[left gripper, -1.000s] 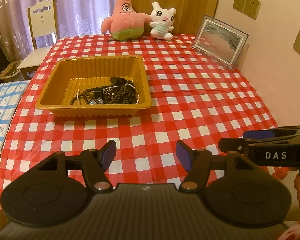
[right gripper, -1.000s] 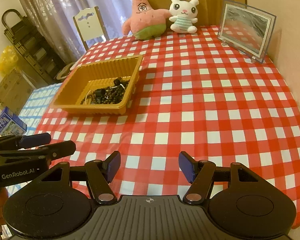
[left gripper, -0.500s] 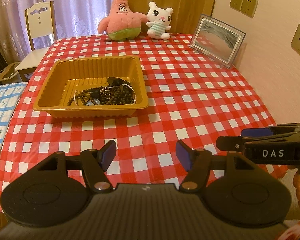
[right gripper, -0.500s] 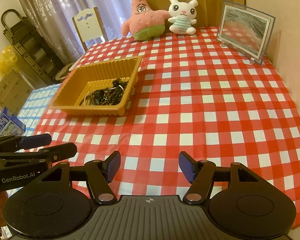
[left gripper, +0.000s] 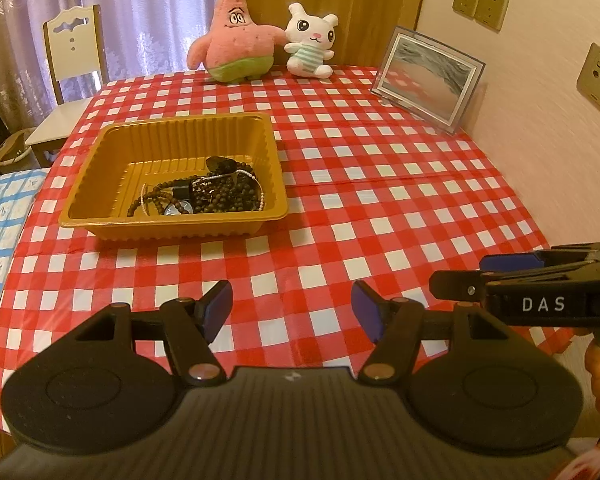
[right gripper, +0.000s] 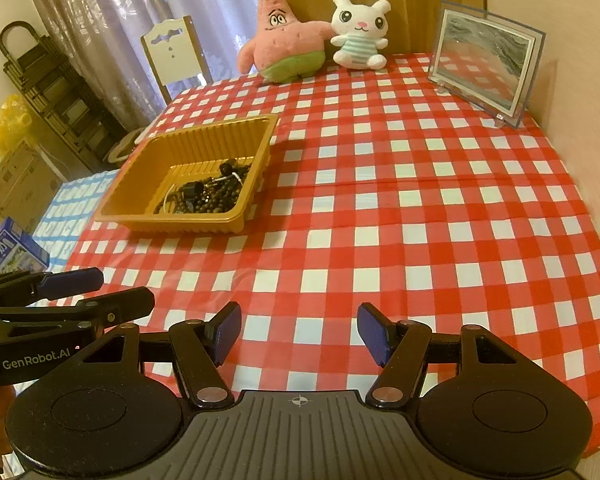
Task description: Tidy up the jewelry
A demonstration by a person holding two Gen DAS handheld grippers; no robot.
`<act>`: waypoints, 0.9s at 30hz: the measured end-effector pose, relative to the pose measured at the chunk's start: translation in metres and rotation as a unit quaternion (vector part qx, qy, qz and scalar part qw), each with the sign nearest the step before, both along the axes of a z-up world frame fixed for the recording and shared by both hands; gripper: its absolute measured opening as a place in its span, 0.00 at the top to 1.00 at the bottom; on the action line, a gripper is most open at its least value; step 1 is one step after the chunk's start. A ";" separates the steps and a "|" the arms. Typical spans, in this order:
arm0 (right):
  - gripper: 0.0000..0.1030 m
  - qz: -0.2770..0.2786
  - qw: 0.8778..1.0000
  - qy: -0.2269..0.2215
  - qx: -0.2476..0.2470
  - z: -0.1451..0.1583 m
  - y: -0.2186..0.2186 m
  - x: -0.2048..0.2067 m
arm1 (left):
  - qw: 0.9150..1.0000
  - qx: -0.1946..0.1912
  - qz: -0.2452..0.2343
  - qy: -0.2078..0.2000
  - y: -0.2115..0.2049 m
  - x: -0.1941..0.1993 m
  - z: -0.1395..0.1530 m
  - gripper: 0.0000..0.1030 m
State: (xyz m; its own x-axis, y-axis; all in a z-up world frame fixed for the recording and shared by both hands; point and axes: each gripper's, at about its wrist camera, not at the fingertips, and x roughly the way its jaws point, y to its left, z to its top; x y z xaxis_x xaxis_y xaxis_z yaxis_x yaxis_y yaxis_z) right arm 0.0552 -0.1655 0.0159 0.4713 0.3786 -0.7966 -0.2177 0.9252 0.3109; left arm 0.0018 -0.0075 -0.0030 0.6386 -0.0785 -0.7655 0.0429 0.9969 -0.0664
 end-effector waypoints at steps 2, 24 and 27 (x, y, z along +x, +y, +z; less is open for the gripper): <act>0.38 -0.001 1.000 0.000 0.000 0.000 -0.001 0.001 | 1.000 0.001 -0.001 0.000 -0.001 0.001 0.000 0.38; 0.38 -0.001 1.000 0.000 0.000 0.000 -0.002 0.002 | 1.000 0.001 -0.002 0.000 -0.002 0.001 0.001 0.38; 0.38 -0.001 1.000 -0.001 0.000 0.001 -0.002 0.002 | 1.000 0.001 -0.002 -0.001 -0.002 0.002 0.001 0.38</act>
State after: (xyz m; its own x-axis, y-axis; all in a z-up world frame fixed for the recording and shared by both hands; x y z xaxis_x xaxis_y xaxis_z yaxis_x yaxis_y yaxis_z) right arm 0.0575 -0.1676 0.0173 0.4732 0.3770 -0.7962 -0.2159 0.9259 0.3101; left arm 0.0035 -0.0094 -0.0022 0.6393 -0.0797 -0.7648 0.0474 0.9968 -0.0643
